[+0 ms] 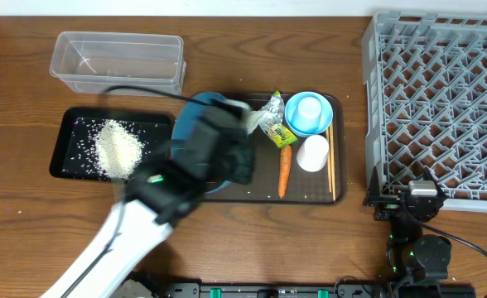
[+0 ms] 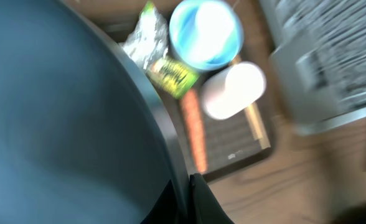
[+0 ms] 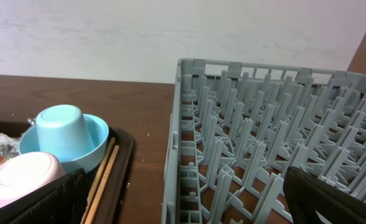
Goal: Sort waste into correct bins and load items into the dishwasher rack
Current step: 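Return the blue bowl to the brown tray and release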
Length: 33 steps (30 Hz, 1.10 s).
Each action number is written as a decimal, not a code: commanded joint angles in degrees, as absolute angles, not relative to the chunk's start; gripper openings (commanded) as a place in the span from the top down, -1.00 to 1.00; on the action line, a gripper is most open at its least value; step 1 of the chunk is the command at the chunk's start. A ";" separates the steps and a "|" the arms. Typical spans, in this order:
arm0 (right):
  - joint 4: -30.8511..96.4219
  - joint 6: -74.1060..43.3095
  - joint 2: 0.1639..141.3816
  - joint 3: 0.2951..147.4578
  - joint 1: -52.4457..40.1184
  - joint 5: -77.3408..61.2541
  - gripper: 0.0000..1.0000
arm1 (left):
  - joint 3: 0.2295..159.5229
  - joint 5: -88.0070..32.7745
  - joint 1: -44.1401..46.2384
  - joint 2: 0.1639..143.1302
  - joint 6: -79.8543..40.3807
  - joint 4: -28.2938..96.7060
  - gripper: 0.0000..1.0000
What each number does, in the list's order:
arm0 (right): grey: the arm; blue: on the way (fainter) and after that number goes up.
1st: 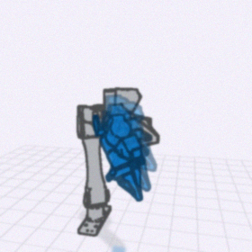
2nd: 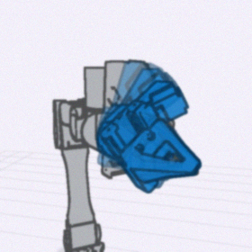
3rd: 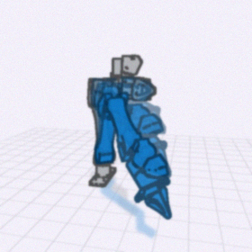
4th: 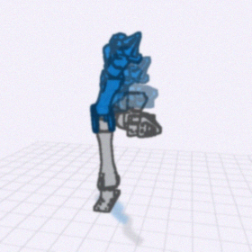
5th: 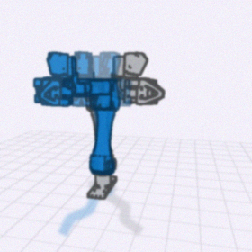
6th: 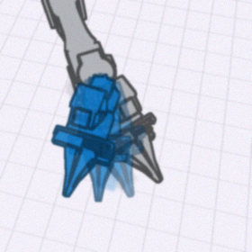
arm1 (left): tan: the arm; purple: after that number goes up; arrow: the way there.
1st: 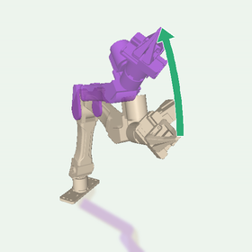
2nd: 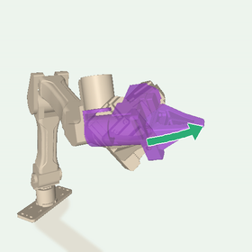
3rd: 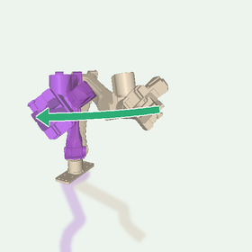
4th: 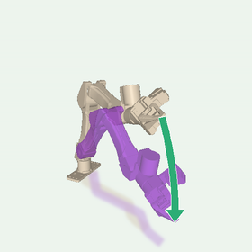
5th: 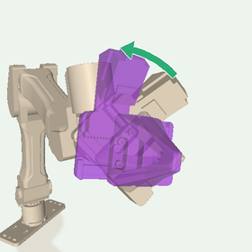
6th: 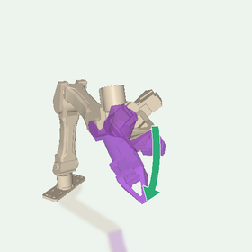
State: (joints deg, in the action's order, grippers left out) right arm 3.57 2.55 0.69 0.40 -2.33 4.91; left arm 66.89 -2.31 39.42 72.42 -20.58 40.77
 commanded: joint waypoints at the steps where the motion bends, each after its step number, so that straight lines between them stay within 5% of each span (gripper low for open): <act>1: 3.79 1.98 0.38 0.32 -2.04 5.13 -0.99 | 67.72 11.73 42.87 78.83 -21.28 39.90 0.88; 15: 3.79 1.98 0.38 0.32 -2.04 5.10 -0.99 | 67.72 11.22 42.94 95.33 -23.03 34.33 0.87; 28: 3.79 1.98 0.38 0.32 -2.04 5.13 -0.98 | 67.75 10.55 42.94 97.60 -22.98 34.28 0.66; 33: 3.79 1.98 0.38 0.32 -2.04 5.13 -0.99 | 67.75 10.52 42.94 92.40 -23.00 34.87 0.31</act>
State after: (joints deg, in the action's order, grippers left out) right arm 3.60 2.55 0.69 0.40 -2.33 4.93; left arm 66.89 9.78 43.13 97.10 -22.41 34.50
